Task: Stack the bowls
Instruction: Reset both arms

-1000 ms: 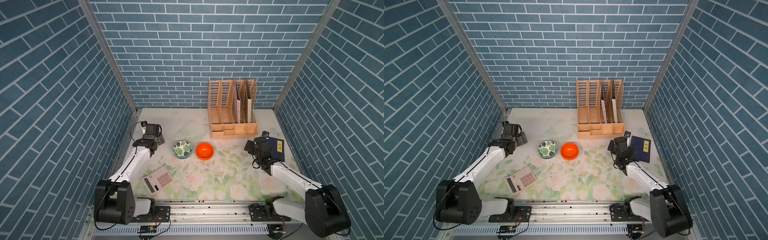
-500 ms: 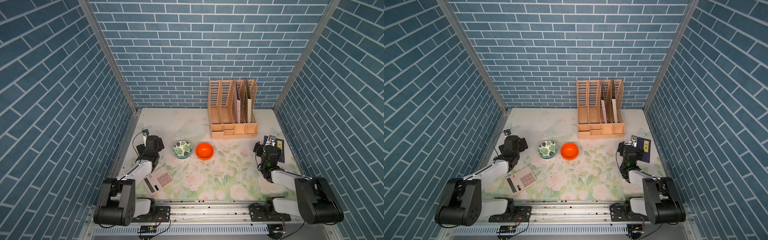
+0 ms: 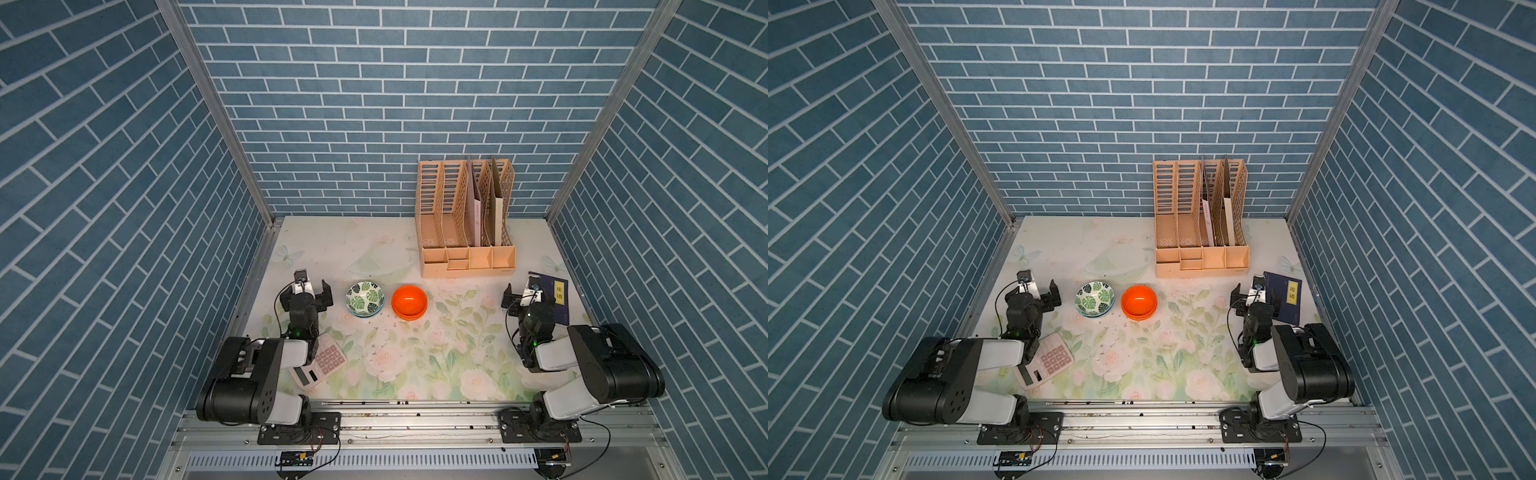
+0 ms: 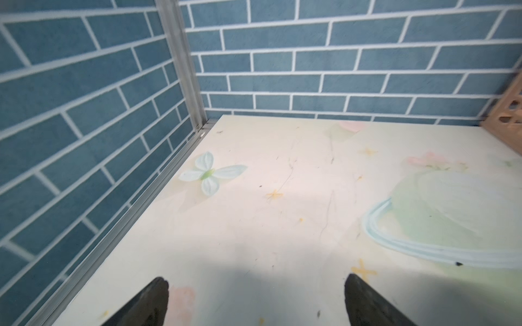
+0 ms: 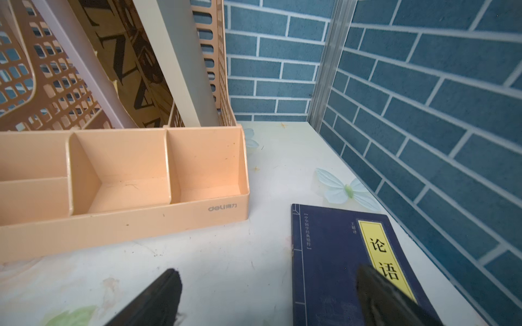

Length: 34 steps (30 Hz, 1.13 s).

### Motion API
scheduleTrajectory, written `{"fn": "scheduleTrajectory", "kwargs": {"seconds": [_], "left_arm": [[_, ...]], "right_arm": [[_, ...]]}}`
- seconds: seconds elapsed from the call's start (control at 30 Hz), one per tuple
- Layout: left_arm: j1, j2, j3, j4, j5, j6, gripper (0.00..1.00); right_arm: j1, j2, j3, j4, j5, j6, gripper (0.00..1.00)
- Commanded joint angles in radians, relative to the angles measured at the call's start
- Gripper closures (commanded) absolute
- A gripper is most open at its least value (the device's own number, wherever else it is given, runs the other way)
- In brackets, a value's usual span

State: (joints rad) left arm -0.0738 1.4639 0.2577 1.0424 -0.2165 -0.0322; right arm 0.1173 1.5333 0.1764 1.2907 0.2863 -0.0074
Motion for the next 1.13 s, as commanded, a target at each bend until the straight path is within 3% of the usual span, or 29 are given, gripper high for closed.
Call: {"fn": "scheduleTrajectory", "kwargs": {"seconds": [0.0, 1.1], "left_arm": [[0.024, 0.052, -0.049, 0.236, 0.114, 0.032, 0.0], [0.029, 0.053, -0.053, 0.255, 0.125, 0.032, 0.0]], "right_arm": [[-0.004, 0.004, 0.002, 0.084, -0.006, -0.018, 0.0], [-0.004, 0.002, 0.003, 0.079, -0.006, -0.017, 0.0]]}}
